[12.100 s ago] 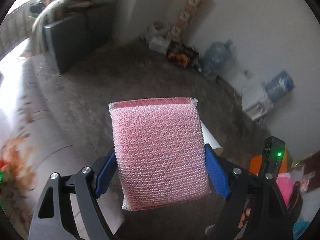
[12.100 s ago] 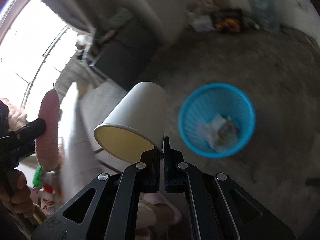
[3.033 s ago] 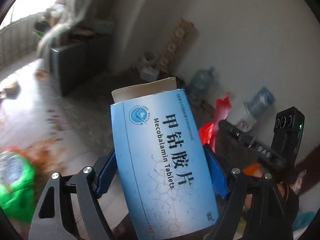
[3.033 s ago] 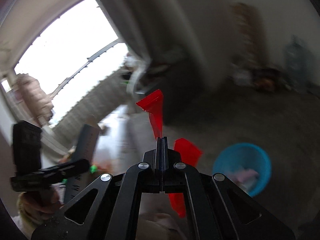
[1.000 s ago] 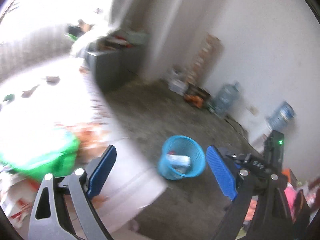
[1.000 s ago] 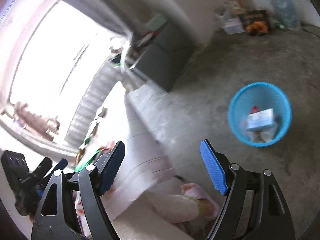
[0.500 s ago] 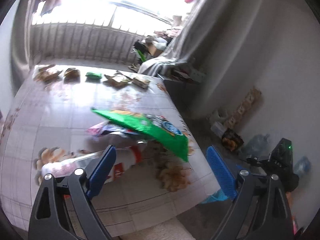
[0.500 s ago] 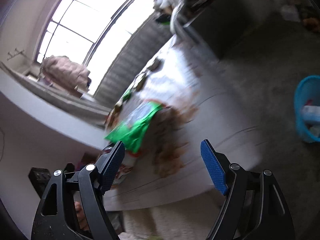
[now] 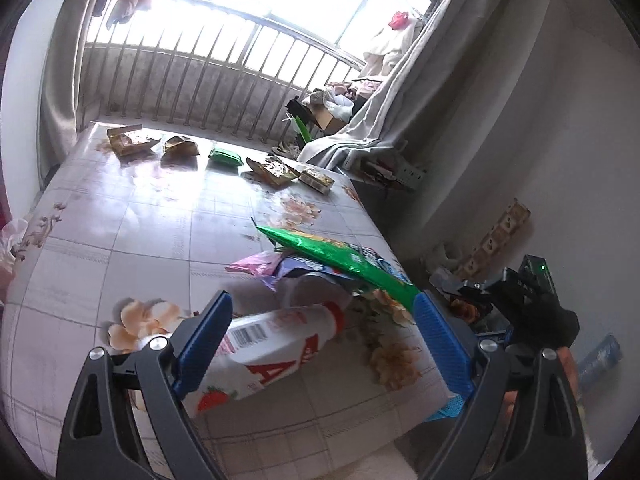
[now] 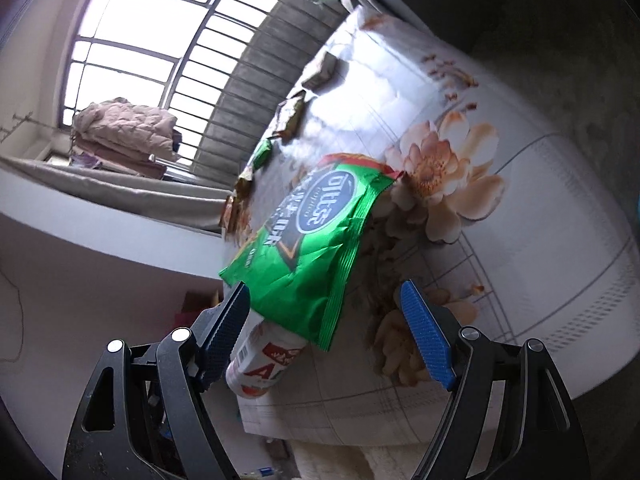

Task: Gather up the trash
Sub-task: 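Grasp the pink and green wrappers with the left tool while the right tool grasps the green chip bag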

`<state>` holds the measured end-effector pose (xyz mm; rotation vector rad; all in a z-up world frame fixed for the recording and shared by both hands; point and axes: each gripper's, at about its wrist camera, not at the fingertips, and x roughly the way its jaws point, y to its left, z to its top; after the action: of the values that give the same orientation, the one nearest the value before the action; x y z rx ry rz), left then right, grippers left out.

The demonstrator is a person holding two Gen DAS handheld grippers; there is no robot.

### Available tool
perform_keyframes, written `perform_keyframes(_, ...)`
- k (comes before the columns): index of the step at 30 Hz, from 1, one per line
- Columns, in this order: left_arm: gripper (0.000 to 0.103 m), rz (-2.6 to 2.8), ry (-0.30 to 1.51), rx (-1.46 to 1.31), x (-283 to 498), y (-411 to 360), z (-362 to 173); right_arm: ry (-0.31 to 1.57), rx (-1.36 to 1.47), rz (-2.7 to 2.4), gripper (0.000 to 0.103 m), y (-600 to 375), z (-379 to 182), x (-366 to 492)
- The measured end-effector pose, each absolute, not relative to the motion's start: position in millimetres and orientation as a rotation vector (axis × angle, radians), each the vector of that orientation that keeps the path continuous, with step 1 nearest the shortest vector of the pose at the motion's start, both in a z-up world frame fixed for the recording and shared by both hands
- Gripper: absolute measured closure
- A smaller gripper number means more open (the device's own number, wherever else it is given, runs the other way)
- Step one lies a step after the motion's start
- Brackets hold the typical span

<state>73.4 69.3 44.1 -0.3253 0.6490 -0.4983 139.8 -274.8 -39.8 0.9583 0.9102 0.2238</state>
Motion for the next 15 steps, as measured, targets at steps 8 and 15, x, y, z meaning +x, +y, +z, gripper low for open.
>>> perform_keyframes(8, 0.036, -0.594, 0.780, -0.543, 108, 82, 19, 0.924, 1.076, 0.247, 0.029, -284, -58, 147)
perform_keyframes(15, 0.051, -0.603, 0.848, -0.634, 125, 83, 7, 0.909, 1.243, 0.343, 0.038, -292, -76, 151)
